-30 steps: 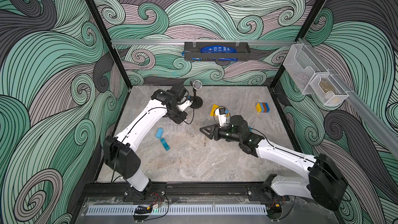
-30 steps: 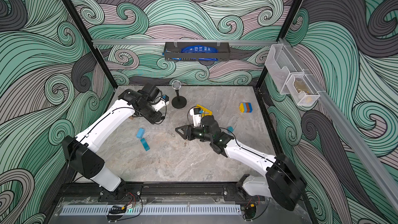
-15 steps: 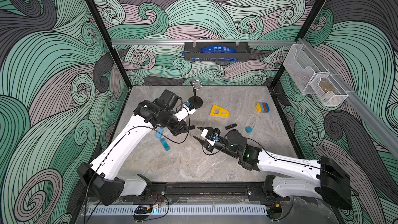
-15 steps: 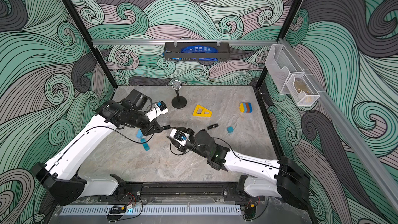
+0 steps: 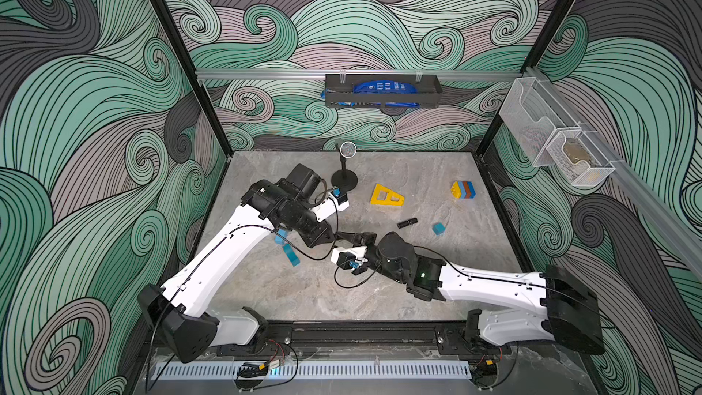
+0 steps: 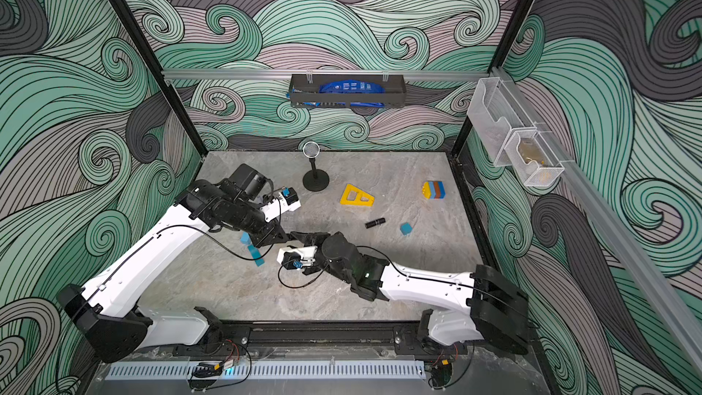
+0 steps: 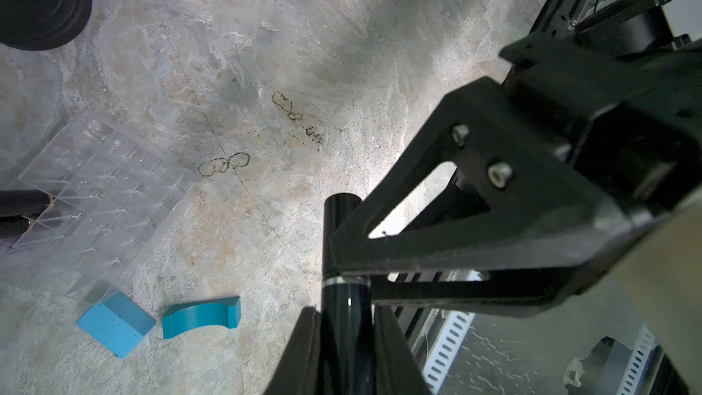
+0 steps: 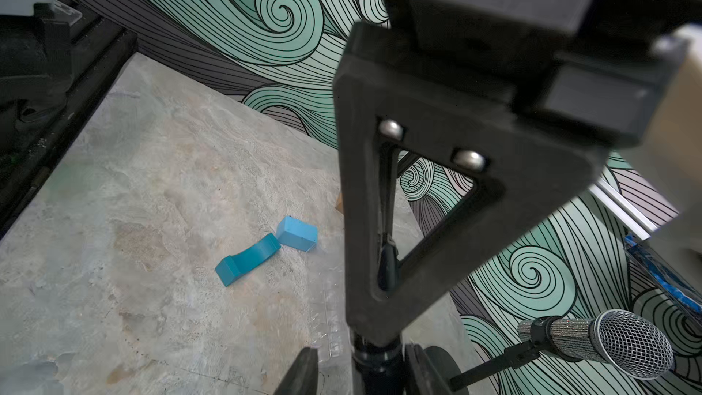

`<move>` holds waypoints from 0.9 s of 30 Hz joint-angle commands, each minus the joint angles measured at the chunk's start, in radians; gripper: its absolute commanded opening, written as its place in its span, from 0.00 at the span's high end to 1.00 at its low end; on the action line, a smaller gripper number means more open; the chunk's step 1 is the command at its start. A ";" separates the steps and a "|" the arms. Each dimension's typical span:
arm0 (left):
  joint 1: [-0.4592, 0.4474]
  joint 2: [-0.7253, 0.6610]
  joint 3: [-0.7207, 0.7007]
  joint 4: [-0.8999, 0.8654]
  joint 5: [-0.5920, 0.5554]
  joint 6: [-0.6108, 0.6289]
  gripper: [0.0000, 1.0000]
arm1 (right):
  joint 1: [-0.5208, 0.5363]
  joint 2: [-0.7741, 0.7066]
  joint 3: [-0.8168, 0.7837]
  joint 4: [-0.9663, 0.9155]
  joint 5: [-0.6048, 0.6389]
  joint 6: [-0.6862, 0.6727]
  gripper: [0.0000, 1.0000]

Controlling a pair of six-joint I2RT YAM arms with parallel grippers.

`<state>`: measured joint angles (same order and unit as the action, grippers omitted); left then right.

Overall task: Arrange the lipsticks in the organizer
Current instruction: Pick up the lipstick at the center of the board.

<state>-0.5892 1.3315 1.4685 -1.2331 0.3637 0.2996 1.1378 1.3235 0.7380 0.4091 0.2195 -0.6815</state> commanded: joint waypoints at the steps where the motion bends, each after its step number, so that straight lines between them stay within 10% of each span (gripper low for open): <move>1: -0.016 -0.019 0.005 0.000 0.025 0.013 1.00 | 0.006 0.022 0.033 -0.013 0.013 -0.009 0.60; 11: -0.023 -0.002 0.016 -0.004 0.009 0.000 0.98 | 0.009 0.063 0.066 0.013 0.001 0.069 0.70; 27: -0.021 -0.165 -0.018 0.256 -0.138 -0.205 0.52 | -0.029 0.131 0.027 0.157 -0.030 0.393 0.87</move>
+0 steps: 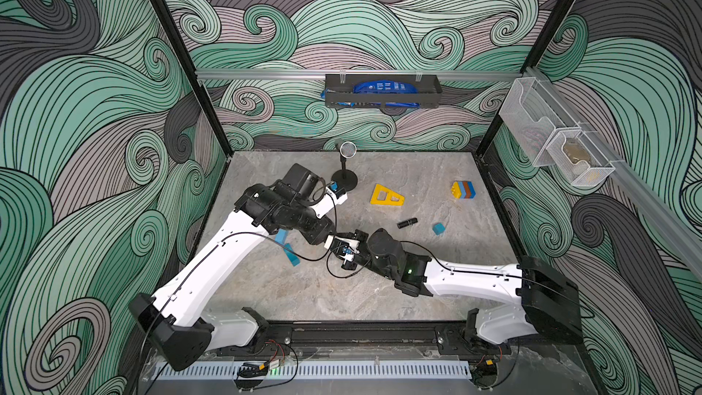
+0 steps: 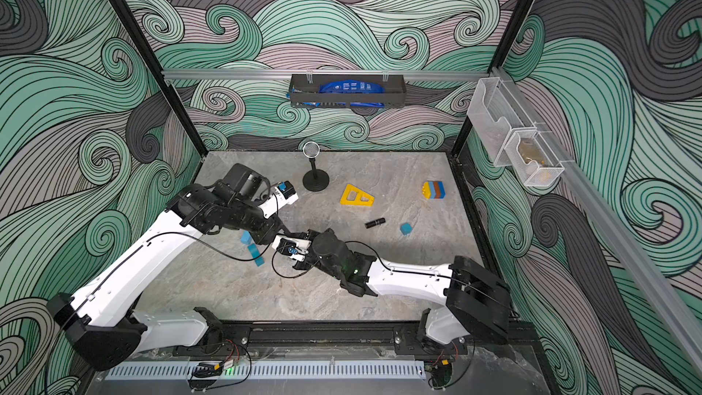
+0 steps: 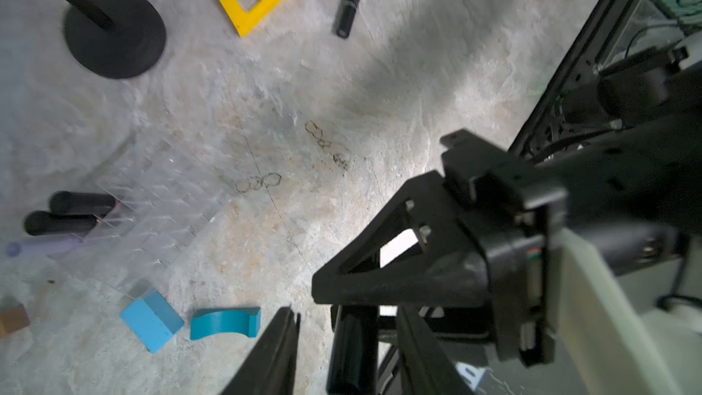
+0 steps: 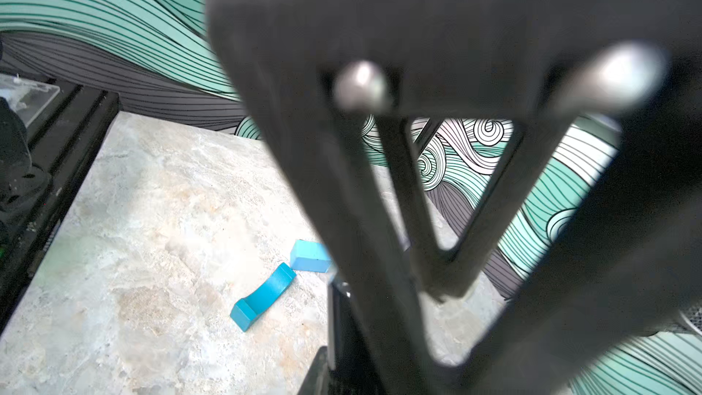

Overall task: Arrange the lipsticks in the organizer
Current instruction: Pick up the lipstick at the center of the board.

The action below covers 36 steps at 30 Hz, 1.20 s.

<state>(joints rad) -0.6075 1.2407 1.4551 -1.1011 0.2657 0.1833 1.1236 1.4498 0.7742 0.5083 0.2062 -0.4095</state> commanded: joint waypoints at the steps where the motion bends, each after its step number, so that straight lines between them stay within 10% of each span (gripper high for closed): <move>1: 0.003 -0.102 -0.013 0.150 -0.059 -0.106 0.51 | -0.022 0.001 -0.009 0.060 -0.017 0.168 0.87; 10: 0.040 -0.319 -0.305 0.520 -0.208 -0.297 0.48 | -0.243 -0.105 -0.038 0.060 -0.233 0.805 0.89; 21: -0.048 -0.530 -0.850 1.164 -0.036 -0.475 0.33 | -0.361 -0.217 -0.068 0.191 -0.462 1.240 0.87; 36: -0.199 -0.397 -0.882 1.346 -0.067 -0.385 0.33 | -0.332 -0.209 -0.128 0.320 -0.536 1.409 0.87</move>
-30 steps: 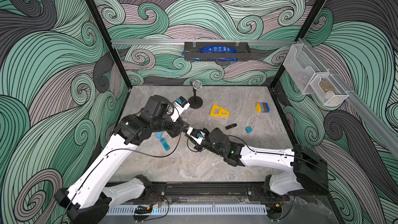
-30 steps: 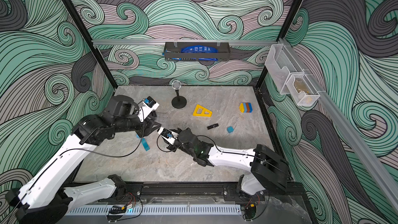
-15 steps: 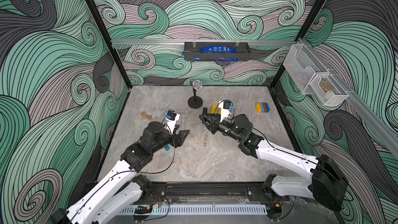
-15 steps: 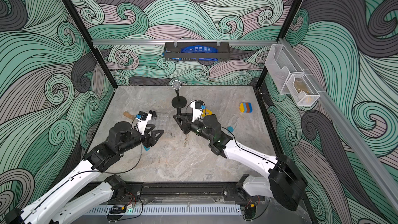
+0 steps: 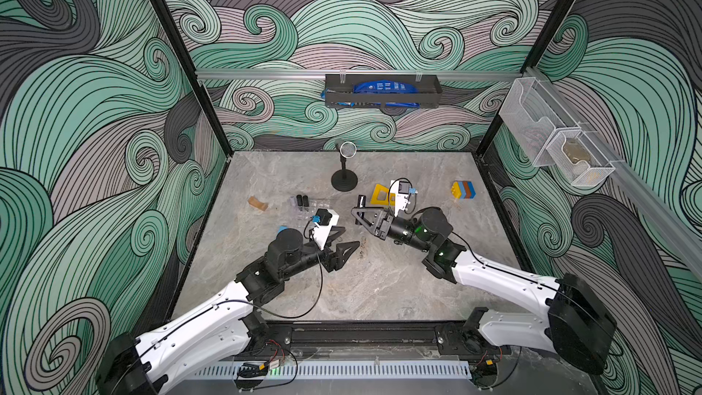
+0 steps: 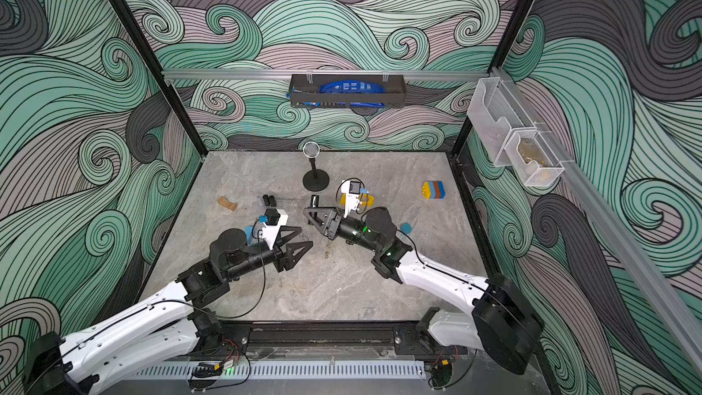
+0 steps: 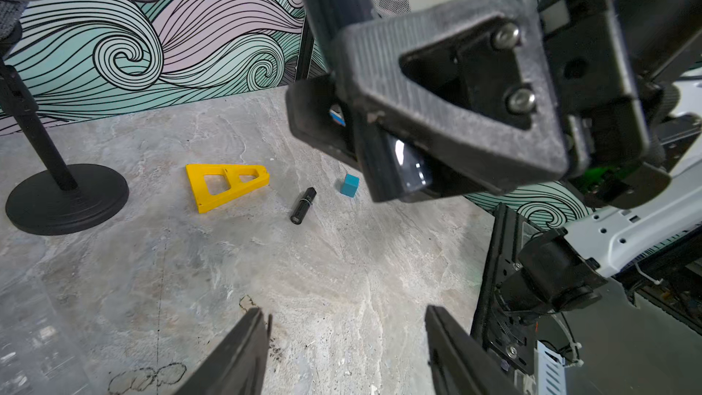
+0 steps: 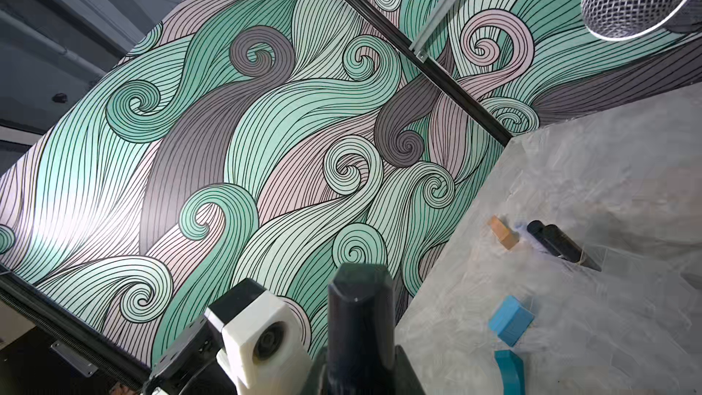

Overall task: Arrange the lipsticks in the organizer
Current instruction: Pick up the lipstick at the center of the board.

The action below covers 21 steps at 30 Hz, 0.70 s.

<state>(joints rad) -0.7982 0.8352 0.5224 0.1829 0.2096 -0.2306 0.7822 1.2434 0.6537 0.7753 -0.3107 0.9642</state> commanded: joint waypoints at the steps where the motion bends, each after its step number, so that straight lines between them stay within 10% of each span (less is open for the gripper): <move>1: -0.010 0.013 0.054 0.065 -0.017 0.029 0.34 | 0.012 -0.001 -0.010 0.056 -0.018 0.041 0.87; 21: -0.010 0.081 0.156 0.012 -0.083 0.059 0.46 | 0.054 0.020 -0.010 0.002 -0.004 0.027 0.87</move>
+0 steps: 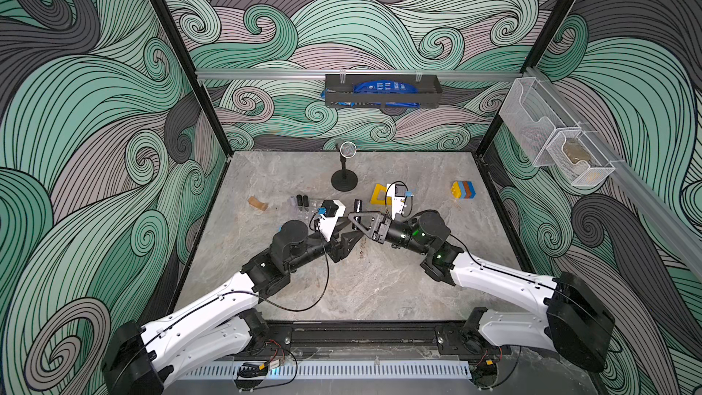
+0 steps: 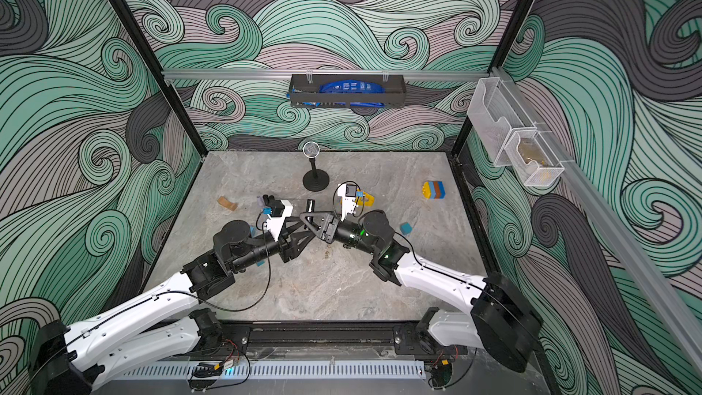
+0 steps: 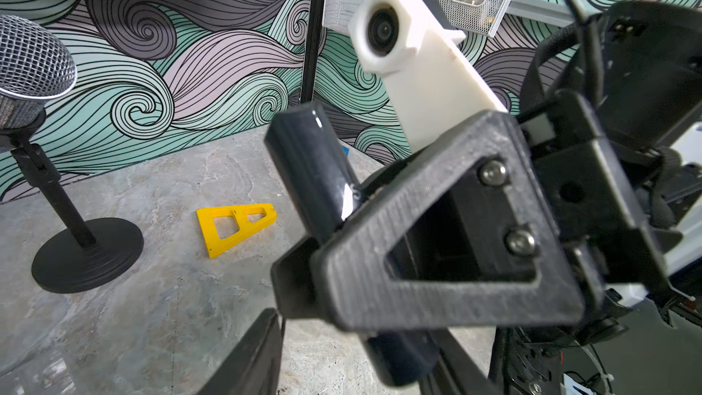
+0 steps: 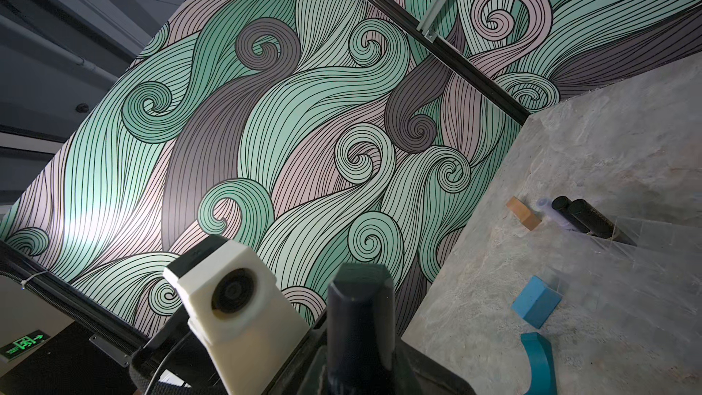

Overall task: Arrange the lipsticks in the organizer
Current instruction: Pick up the lipstick at the center of the board.

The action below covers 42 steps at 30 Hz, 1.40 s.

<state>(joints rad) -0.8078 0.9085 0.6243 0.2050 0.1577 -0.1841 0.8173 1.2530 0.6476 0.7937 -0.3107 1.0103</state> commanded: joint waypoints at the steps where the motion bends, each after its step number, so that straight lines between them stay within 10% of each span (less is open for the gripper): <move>1: -0.001 0.008 0.056 -0.016 -0.036 0.012 0.46 | 0.019 0.011 -0.002 -0.023 0.004 -0.023 0.87; 7: -0.001 0.001 0.071 -0.060 -0.083 0.024 0.43 | 0.022 0.020 -0.001 -0.018 0.008 -0.024 0.87; 15: -0.001 -0.019 0.076 -0.076 -0.060 0.062 0.64 | 0.026 0.027 0.001 -0.015 0.003 -0.020 0.87; 23: 0.001 -0.034 0.094 -0.139 -0.130 0.058 0.45 | 0.030 0.027 -0.002 -0.030 0.011 -0.024 0.88; 34: 0.001 -0.020 0.105 -0.133 -0.069 0.064 0.82 | 0.040 0.044 0.006 -0.020 -0.004 -0.020 0.87; 42: 0.001 -0.022 0.054 -0.103 -0.072 0.055 0.88 | 0.020 0.005 -0.011 -0.027 0.070 -0.047 0.68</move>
<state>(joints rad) -0.8192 0.8932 0.6769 0.0345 0.1162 -0.1349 0.8371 1.2884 0.6491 0.7780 -0.2447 0.9752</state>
